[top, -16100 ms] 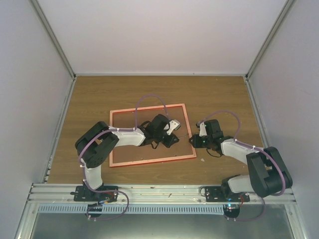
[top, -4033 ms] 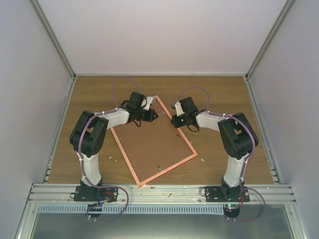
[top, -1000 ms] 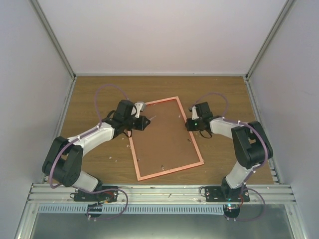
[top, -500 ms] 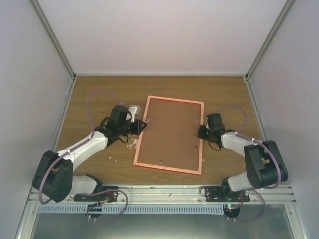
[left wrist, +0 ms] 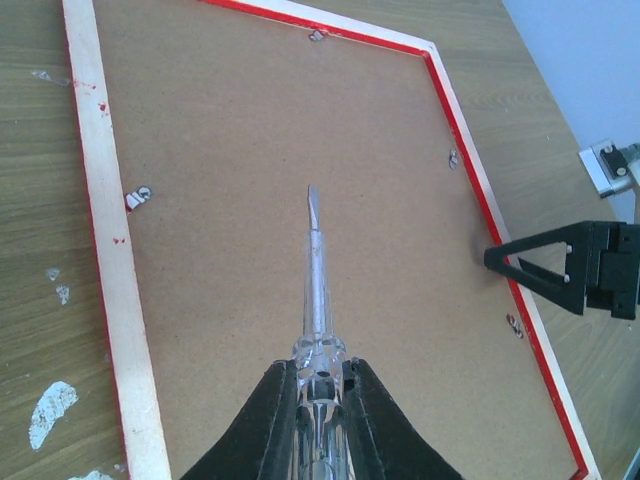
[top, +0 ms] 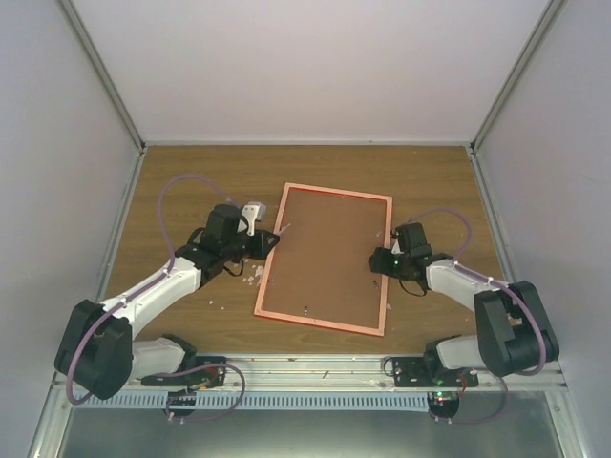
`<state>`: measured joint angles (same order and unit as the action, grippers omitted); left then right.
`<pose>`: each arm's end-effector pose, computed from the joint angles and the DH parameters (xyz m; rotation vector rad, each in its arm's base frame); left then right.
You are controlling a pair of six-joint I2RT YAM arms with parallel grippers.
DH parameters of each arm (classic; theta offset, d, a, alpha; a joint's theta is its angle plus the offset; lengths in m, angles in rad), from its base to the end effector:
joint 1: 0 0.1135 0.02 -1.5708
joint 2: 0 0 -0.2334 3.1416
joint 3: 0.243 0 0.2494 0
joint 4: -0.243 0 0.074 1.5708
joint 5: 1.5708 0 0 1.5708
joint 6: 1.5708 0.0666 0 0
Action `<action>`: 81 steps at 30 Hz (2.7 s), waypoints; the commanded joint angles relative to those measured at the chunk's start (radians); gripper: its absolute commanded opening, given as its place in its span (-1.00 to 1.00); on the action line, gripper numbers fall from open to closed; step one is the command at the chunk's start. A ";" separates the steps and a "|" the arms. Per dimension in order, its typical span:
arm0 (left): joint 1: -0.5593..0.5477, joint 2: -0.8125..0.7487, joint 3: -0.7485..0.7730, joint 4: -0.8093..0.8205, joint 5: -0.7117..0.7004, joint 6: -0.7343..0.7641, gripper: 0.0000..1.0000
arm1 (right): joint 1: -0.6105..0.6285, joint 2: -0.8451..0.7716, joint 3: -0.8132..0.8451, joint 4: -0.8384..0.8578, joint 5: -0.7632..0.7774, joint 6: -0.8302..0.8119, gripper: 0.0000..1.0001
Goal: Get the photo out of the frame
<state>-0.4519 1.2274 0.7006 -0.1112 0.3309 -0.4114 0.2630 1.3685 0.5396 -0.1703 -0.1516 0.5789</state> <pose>0.2522 -0.1465 0.1819 0.2390 2.2873 -0.8302 0.2451 0.0764 0.0866 0.3566 2.6128 0.4993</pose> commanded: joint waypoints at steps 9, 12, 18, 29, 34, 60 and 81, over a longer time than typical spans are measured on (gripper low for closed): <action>0.005 -0.050 -0.010 0.068 0.008 -0.010 -1.00 | 0.175 -0.011 0.018 -0.083 -0.201 -0.037 0.36; 0.020 -0.063 -0.020 0.070 0.012 -0.012 -1.00 | 0.230 0.037 0.064 -0.077 -0.207 -0.047 0.36; 0.052 -0.088 -0.035 0.058 0.021 -0.014 -1.00 | 0.306 0.120 0.139 -0.048 -0.232 -0.078 0.38; 0.080 -0.134 -0.047 0.037 0.033 0.001 -1.00 | 0.268 0.141 0.296 -0.152 -0.102 -0.306 0.58; 0.080 -0.135 -0.039 0.025 0.053 0.016 -1.00 | 0.207 0.208 0.403 -0.145 -0.063 -0.410 0.60; 0.080 -0.066 -0.038 0.046 0.136 0.017 -1.00 | 0.003 0.759 0.962 -0.155 -0.165 -0.787 0.40; 0.078 -0.058 -0.036 0.034 0.154 0.011 -1.00 | -0.047 0.896 1.050 -0.267 -0.119 -0.797 -0.21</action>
<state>-0.3775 1.1683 0.6632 -0.1101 0.4683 -0.4080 0.2569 2.2219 1.5921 -0.3687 -0.3531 -0.2283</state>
